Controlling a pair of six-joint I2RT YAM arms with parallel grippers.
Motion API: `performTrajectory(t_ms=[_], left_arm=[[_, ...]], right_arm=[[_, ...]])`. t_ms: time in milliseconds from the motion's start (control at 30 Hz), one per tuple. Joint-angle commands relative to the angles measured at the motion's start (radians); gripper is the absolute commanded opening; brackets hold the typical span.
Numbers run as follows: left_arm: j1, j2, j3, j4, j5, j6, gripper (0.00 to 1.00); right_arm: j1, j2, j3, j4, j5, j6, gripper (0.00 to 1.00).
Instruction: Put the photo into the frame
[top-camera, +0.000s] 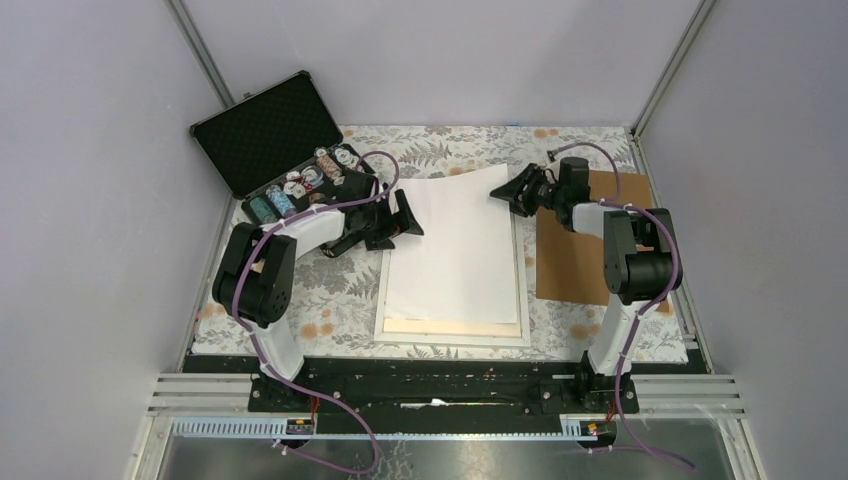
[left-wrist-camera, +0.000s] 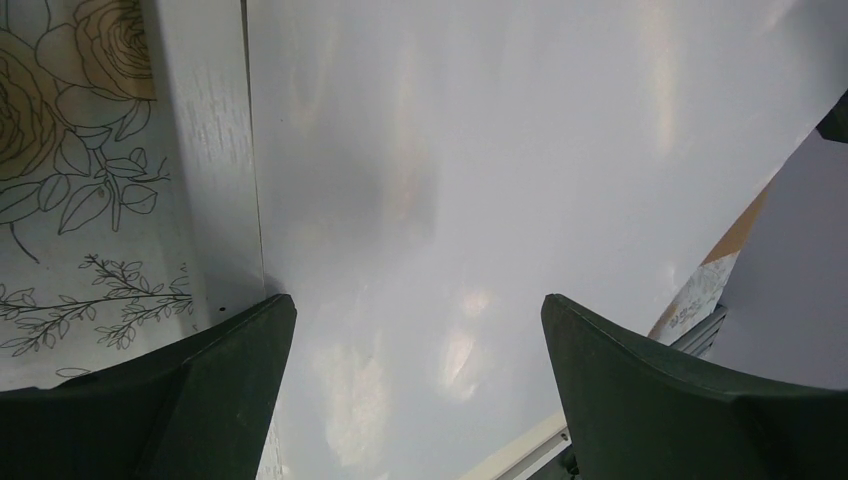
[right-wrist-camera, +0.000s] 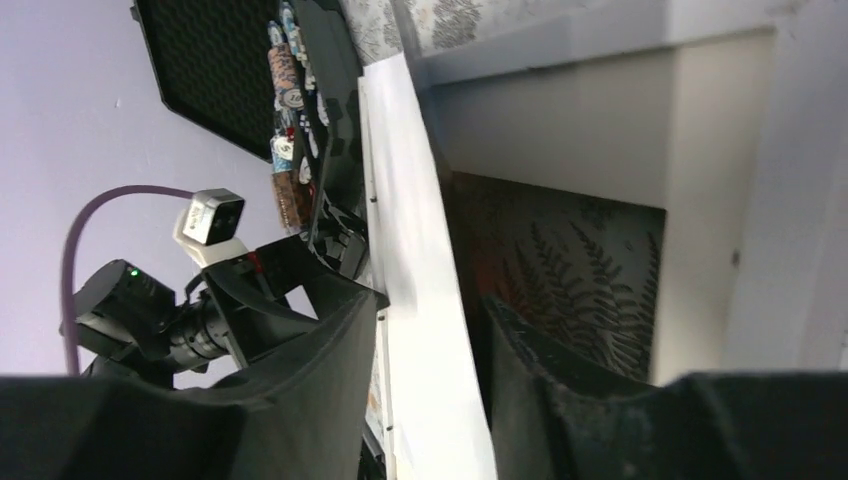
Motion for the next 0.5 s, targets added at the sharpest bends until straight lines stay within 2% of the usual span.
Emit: performTrajectory(t_ms=[0,167,333,367,467], left_arm=[[0.008,-0.089,0.003,0.005,-0.020,0.074,0.99],[0.007,-0.207,-0.012,0.032,-0.036,0.132,0.99],[0.007,-0.294,-0.018,0.020,-0.125,0.184,0.99],[0.007,-0.301,-0.015,0.014,-0.134,0.189,0.99],[0.007,-0.314,-0.016,0.016,-0.131,0.190,0.99]], right_arm=[[0.000,-0.026,-0.075,0.115,0.015,0.049,0.44],[0.002,0.006,-0.064,0.082,0.009,0.031,0.24],[0.000,0.021,0.038,-0.142,-0.017,-0.085,0.04],[0.000,0.017,0.040,-0.161,-0.015,-0.095,0.01],[-0.001,0.013,0.037,-0.168,-0.029,-0.100,0.00]])
